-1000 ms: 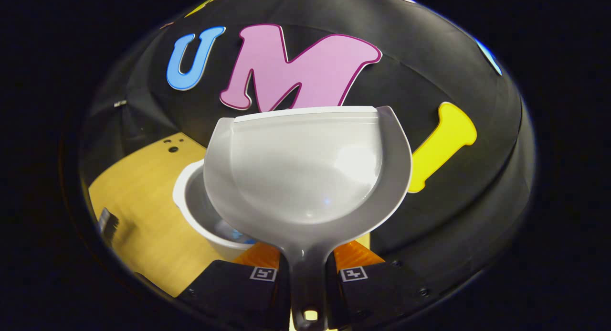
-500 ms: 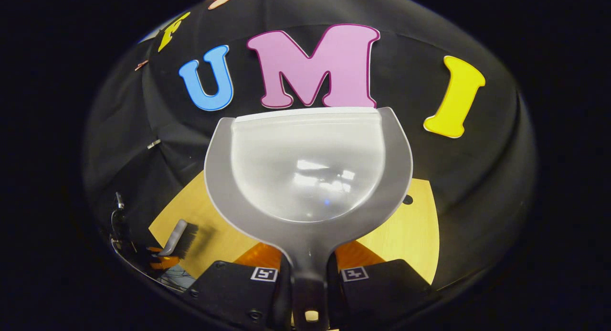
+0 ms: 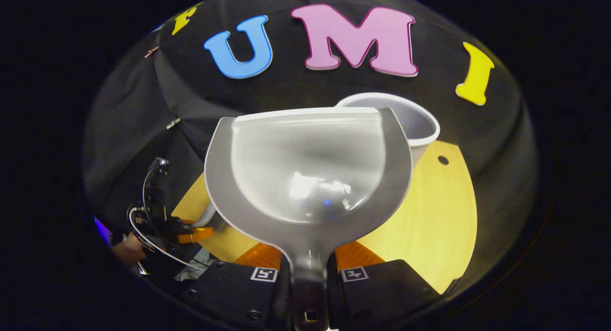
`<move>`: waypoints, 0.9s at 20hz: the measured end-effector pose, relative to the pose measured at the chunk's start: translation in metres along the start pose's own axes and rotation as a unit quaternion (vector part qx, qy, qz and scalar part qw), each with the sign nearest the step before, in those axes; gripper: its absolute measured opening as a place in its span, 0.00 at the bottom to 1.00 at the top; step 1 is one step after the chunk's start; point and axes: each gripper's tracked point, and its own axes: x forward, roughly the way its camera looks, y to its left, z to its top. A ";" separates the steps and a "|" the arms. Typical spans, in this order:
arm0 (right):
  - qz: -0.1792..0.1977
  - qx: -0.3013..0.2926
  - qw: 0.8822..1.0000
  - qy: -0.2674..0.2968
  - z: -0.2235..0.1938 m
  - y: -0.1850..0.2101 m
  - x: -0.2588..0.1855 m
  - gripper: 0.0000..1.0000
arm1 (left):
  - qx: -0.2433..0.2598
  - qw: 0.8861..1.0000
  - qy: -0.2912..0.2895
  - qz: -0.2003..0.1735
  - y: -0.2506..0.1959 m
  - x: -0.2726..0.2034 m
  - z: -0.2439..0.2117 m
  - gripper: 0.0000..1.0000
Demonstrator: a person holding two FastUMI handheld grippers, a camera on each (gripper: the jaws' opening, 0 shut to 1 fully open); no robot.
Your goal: Pick up the small broom and dustpan from the desktop, sweep the trash into the dustpan with the broom, and then empty the trash into the garbage bin.
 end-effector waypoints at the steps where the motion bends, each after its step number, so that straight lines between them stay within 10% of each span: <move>1: 0.000 0.008 1.000 0.015 -0.017 0.007 0.008 0.34 | 0.009 1.000 0.004 0.000 0.007 0.004 0.000 0.26; 18: -0.073 0.038 0.979 0.185 -0.136 0.012 0.112 0.27 | 0.091 0.993 0.064 0.029 0.030 0.067 0.000 0.24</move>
